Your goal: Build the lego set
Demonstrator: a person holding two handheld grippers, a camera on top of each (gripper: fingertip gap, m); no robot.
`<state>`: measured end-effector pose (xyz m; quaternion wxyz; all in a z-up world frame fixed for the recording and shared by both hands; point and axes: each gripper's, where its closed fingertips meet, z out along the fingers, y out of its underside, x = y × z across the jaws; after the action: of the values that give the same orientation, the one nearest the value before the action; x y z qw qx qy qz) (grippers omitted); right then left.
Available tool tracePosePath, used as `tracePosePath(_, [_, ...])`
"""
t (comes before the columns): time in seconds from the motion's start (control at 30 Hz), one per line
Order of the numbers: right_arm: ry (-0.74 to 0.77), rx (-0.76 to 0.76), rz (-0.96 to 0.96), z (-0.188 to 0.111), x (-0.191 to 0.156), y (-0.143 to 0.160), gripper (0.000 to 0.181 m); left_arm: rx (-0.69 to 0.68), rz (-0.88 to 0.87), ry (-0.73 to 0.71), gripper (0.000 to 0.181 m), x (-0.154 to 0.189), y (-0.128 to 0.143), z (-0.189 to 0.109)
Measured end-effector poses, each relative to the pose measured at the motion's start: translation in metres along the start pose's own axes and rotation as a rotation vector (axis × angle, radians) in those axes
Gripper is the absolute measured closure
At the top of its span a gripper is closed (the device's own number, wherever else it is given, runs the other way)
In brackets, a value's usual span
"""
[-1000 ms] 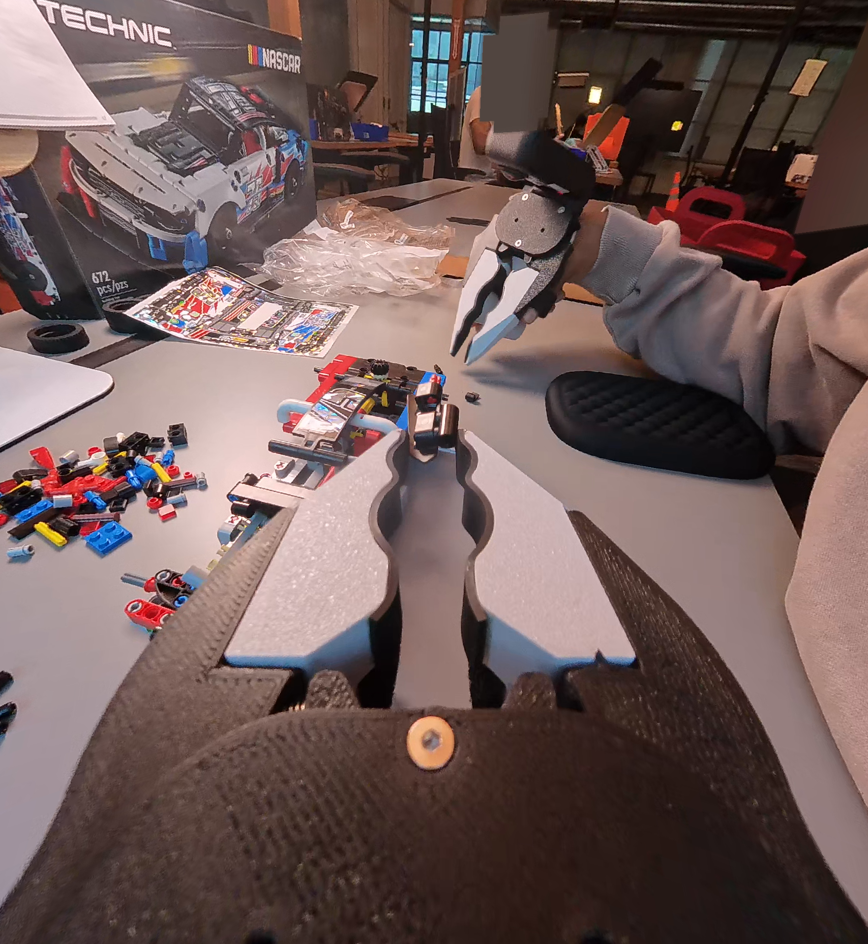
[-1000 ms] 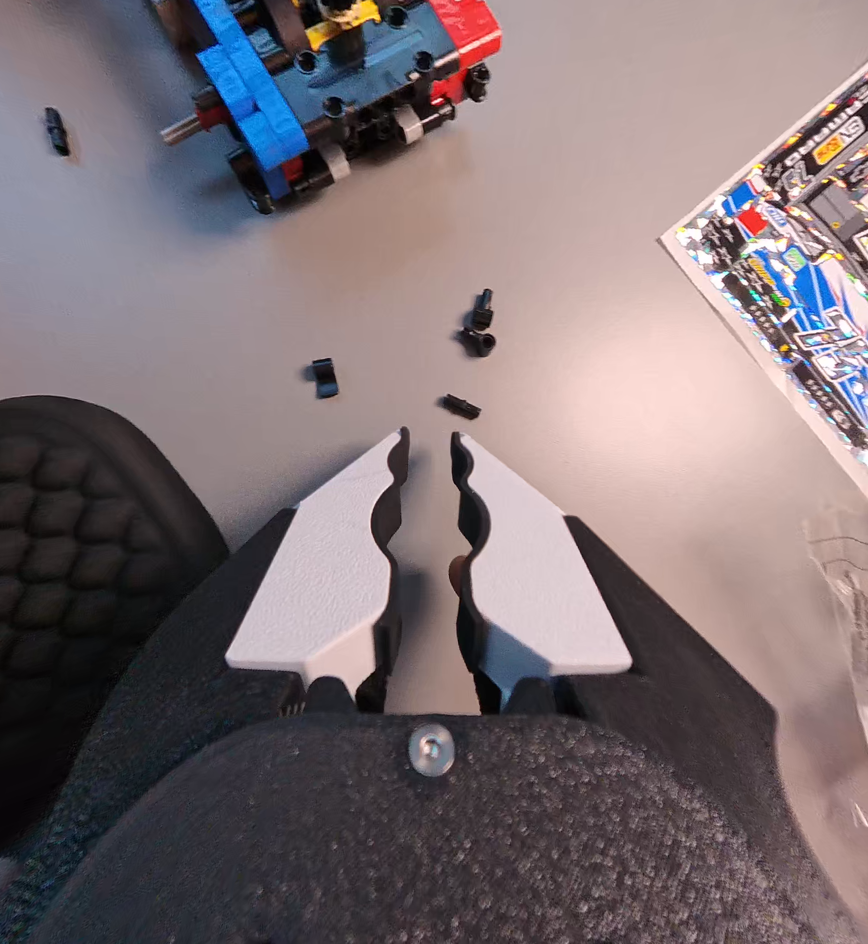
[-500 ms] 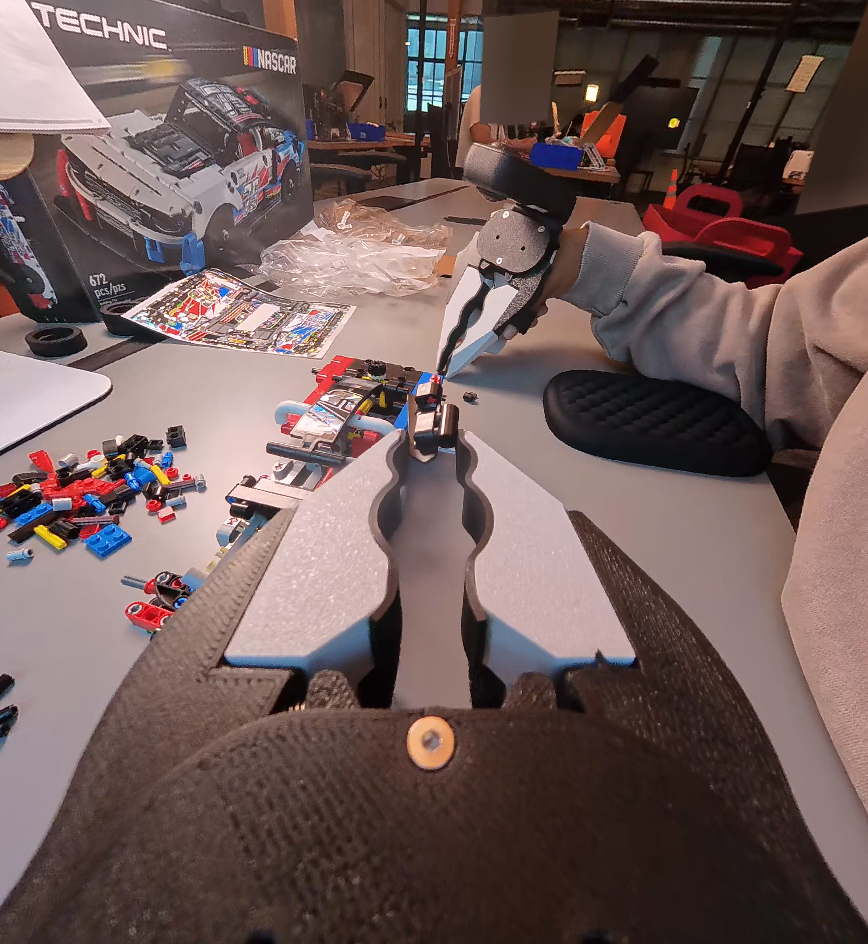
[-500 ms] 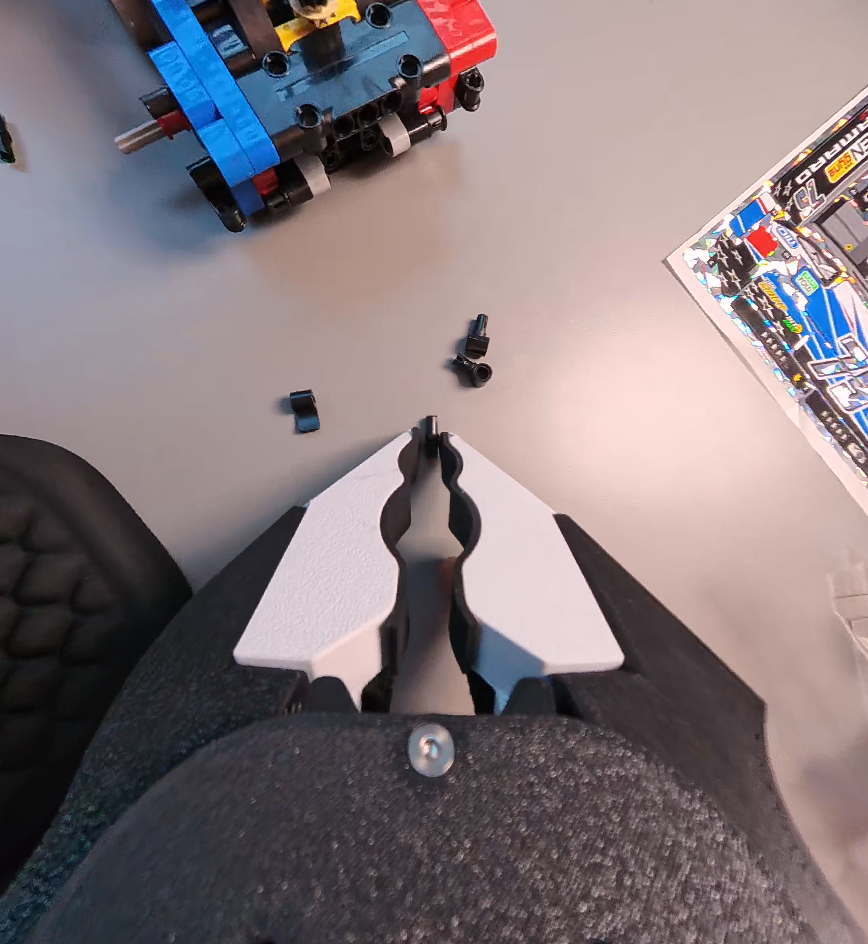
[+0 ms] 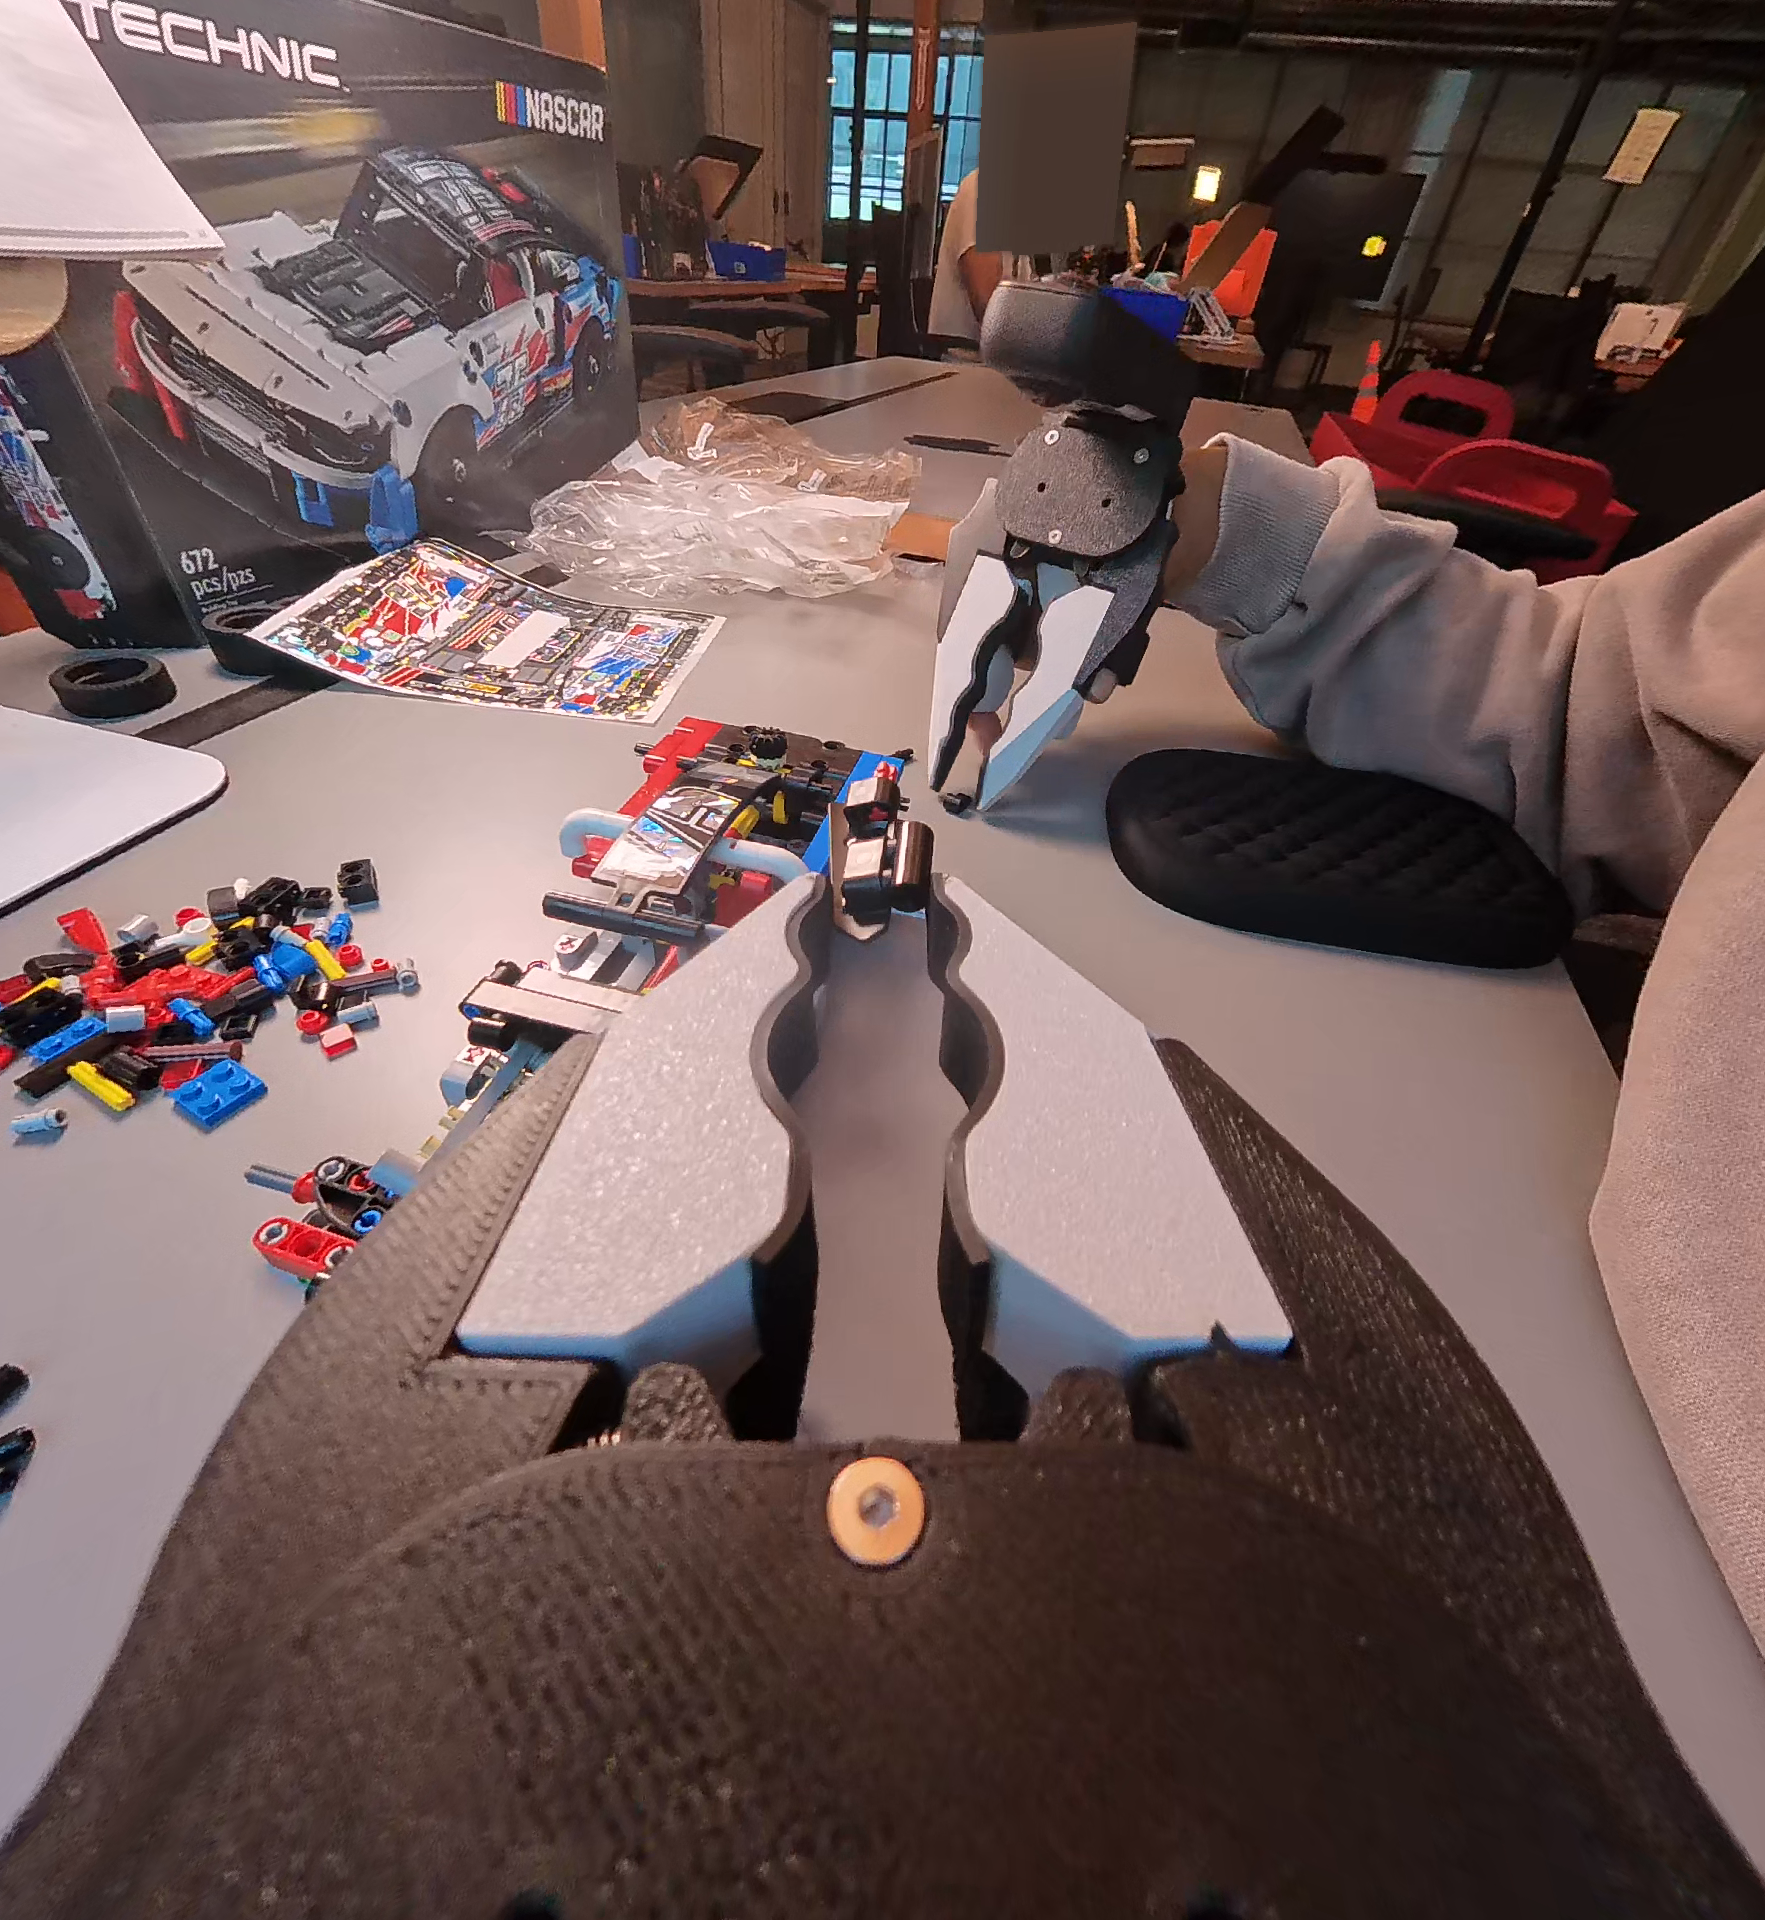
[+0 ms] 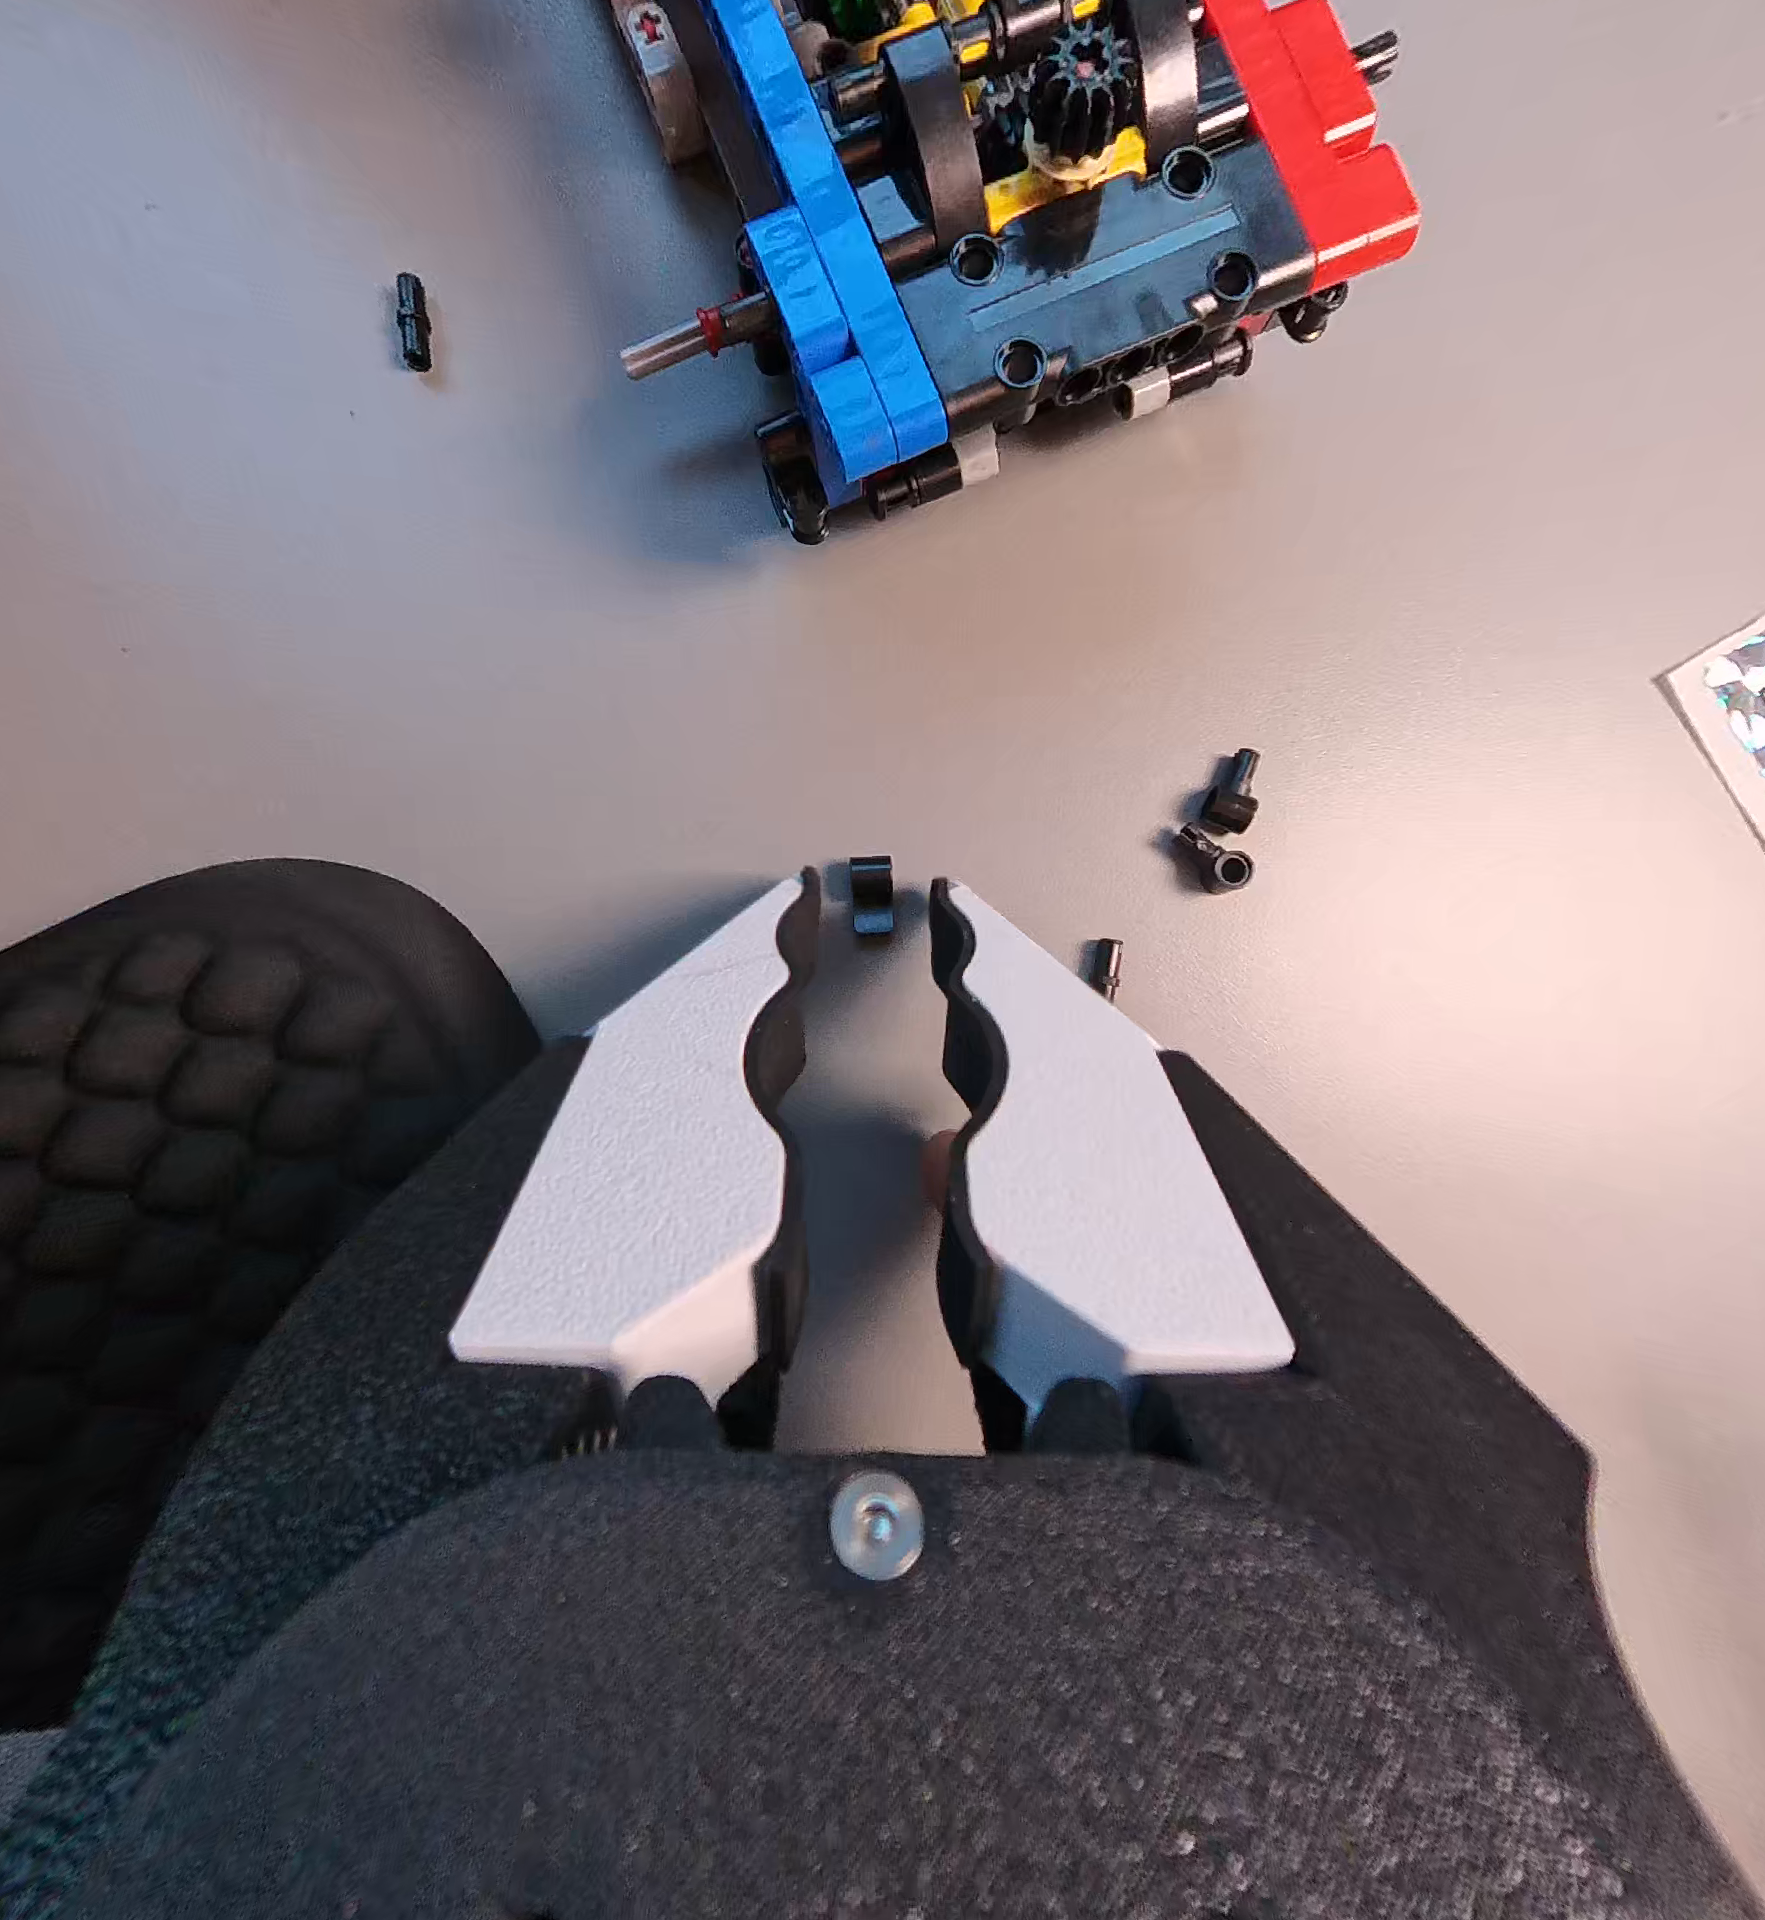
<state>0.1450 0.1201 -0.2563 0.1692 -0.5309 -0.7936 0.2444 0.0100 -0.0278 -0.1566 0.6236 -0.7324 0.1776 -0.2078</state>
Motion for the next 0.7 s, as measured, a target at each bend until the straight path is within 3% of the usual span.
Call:
tracePosePath(0.23, [0.010, -0.012, -0.009, 0.004, 0.000, 0.000, 0.175, -0.001, 0.002, -0.001, 0.166, 0.000, 0.000, 0.000])
tracePosePath(0.43, [-0.007, -0.007, -0.044, 0.007, -0.008, -0.006, 0.175, -0.003, 0.001, -0.002, 0.166, 0.000, 0.001, 0.000])
tracePosePath(0.7, [-0.064, 0.174, -0.114, 0.001, -0.029, -0.046, 0.176, -0.011, -0.004, 0.008, 0.166, 0.002, 0.003, 0.001])
